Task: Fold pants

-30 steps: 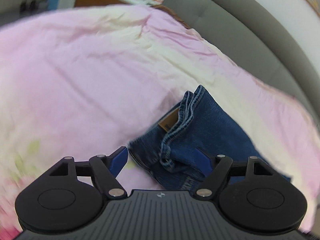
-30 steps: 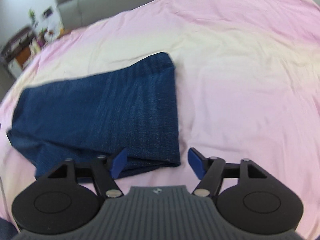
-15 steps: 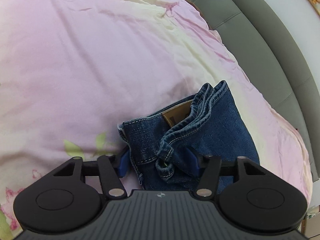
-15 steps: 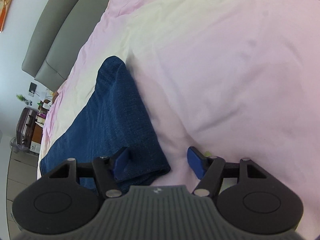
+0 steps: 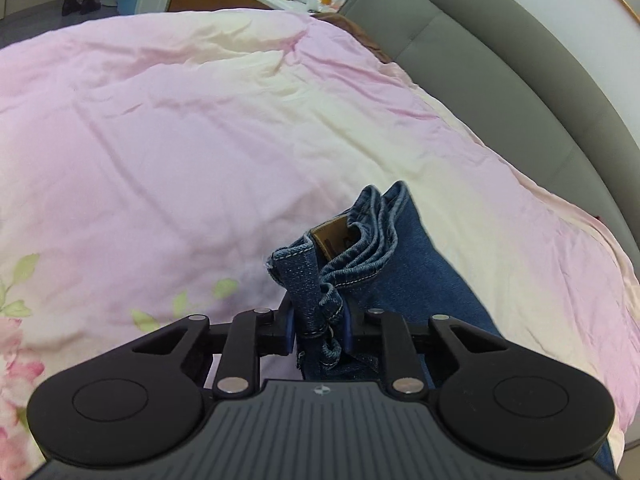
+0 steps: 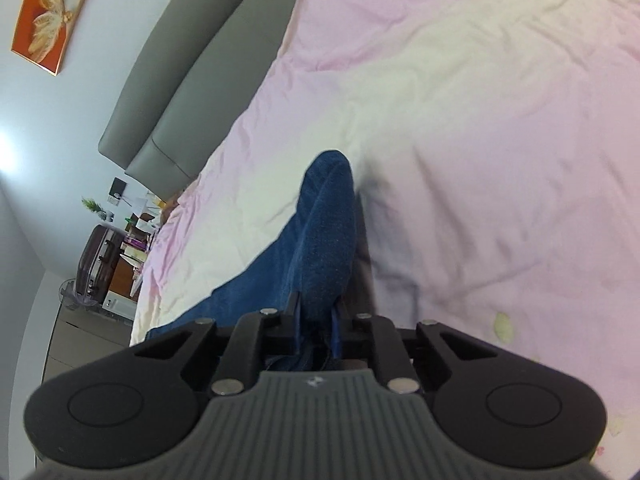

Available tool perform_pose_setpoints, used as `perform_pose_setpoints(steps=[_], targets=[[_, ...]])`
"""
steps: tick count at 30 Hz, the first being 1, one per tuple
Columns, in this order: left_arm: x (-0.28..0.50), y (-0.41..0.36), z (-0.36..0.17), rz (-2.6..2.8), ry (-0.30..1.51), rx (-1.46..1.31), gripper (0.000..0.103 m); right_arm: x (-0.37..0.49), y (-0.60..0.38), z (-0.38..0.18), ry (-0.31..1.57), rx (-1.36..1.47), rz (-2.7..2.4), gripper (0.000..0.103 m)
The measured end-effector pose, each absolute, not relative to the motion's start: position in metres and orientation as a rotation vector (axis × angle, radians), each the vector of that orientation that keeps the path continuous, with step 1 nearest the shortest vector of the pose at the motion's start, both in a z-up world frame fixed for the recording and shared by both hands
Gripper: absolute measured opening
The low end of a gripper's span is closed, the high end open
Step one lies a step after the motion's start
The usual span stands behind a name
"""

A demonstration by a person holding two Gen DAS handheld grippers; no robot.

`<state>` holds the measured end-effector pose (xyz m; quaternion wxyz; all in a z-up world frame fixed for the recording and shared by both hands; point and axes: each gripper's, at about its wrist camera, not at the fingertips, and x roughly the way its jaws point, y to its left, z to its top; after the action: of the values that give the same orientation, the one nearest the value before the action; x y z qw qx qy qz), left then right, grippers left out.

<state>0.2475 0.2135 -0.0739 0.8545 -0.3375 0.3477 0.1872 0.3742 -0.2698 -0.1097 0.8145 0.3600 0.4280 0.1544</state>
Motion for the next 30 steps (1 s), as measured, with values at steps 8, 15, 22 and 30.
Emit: perform_pose_setpoints(steps=[8, 15, 22, 30], targets=[[0.188, 0.135, -0.055, 0.241, 0.828, -0.697, 0.024, 0.291, -0.336, -0.044, 0.883, 0.732, 0.252, 0.009], [0.144, 0.058, -0.057, 0.133, 0.915, -0.555, 0.023, 0.173, -0.429, -0.042, 0.881, 0.799, 0.092, 0.009], [0.158, 0.043, -0.089, 0.17, 1.055, -0.388, 0.024, 0.124, -0.453, -0.091, 0.957, 0.831, -0.019, 0.009], [0.175, 0.027, -0.088, 0.197, 1.148, -0.209, 0.046, 0.123, -0.444, -0.113, 1.05, 0.713, -0.066, 0.016]])
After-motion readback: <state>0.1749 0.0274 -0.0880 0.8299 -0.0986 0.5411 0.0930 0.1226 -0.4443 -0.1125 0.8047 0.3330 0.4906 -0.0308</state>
